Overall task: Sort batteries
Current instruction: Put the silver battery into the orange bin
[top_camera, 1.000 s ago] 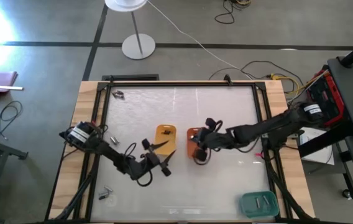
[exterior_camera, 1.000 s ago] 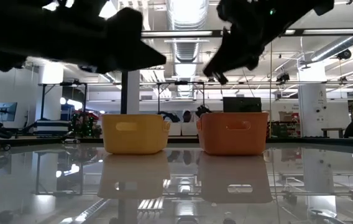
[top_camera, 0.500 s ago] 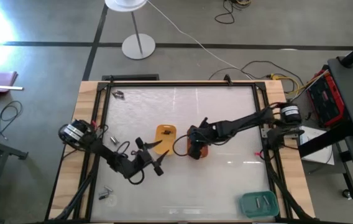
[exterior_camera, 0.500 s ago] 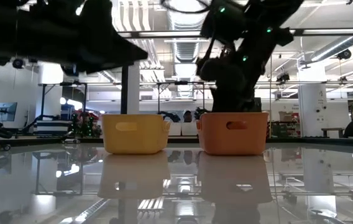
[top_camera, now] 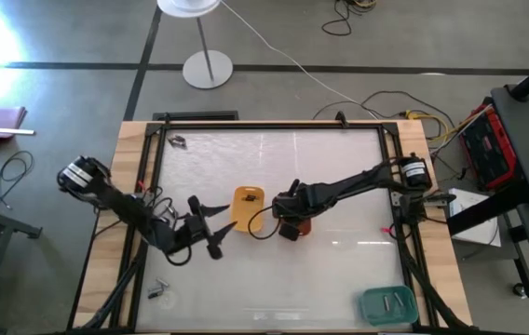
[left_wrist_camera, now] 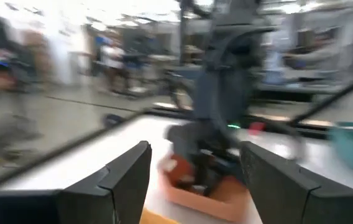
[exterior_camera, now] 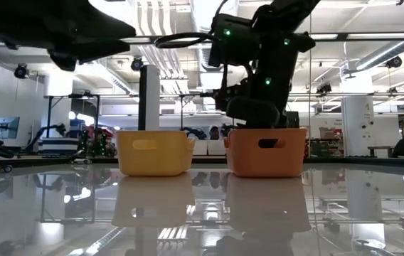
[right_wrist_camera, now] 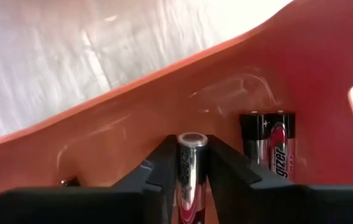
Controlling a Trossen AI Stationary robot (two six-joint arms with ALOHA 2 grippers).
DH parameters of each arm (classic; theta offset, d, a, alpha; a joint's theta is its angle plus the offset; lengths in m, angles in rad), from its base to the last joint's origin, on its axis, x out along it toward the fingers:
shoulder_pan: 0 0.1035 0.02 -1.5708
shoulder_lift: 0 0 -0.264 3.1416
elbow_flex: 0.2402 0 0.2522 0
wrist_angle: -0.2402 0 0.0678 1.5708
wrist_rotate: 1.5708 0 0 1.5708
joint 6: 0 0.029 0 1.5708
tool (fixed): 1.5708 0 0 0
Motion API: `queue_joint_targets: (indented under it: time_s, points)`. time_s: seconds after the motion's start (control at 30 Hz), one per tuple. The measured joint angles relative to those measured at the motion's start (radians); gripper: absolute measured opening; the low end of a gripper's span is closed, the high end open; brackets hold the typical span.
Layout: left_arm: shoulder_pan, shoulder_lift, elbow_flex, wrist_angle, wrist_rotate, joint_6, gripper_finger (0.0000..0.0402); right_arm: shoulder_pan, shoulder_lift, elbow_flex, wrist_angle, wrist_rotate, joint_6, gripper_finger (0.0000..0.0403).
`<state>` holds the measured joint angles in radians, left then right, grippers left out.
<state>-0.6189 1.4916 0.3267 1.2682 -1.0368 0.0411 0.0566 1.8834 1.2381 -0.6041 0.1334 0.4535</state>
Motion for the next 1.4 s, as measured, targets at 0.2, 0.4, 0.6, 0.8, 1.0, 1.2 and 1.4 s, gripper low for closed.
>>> queue_joint_targets:
  time_s: [0.2, 0.4, 0.6, 0.8, 1.0, 1.2, 1.4]
  points:
    - [0.000, -0.220, -0.003, -0.434, 0.115, -0.208, 0.0229, 0.008, -0.032, 0.018, -0.002, 0.027, 0.033, 0.0132]
    - [0.033, -0.422, 0.098, -1.153, 0.115, -0.527, 0.0229, 0.019, -0.095, 0.059, -0.012, 0.055, 0.033, 0.0170]
    - [0.060, -0.462, 0.280, -1.924, 0.219, -1.029, 0.0215, 0.092, -0.177, 0.069, -0.003, 0.193, 0.036, 0.0175]
    - [0.105, -0.415, 0.366, -2.286, 0.399, -1.350, 0.0199, 0.205, -0.214, 0.068, 0.020, 0.434, 0.034, 0.0160]
    - [0.160, -0.353, 0.327, -2.310, 0.547, -1.391, 0.0205, 0.287, -0.211, 0.066, 0.058, 0.660, -0.001, 0.0145]
    - [0.255, -0.307, 0.266, -2.307, 0.671, -1.328, 0.0210, 0.323, -0.207, 0.066, 0.060, 0.698, -0.007, 0.0132]
    - [0.373, -0.266, 0.302, -2.330, 0.873, -0.958, 0.0210, 0.339, -0.206, 0.066, 0.055, 0.697, -0.001, 0.0134]
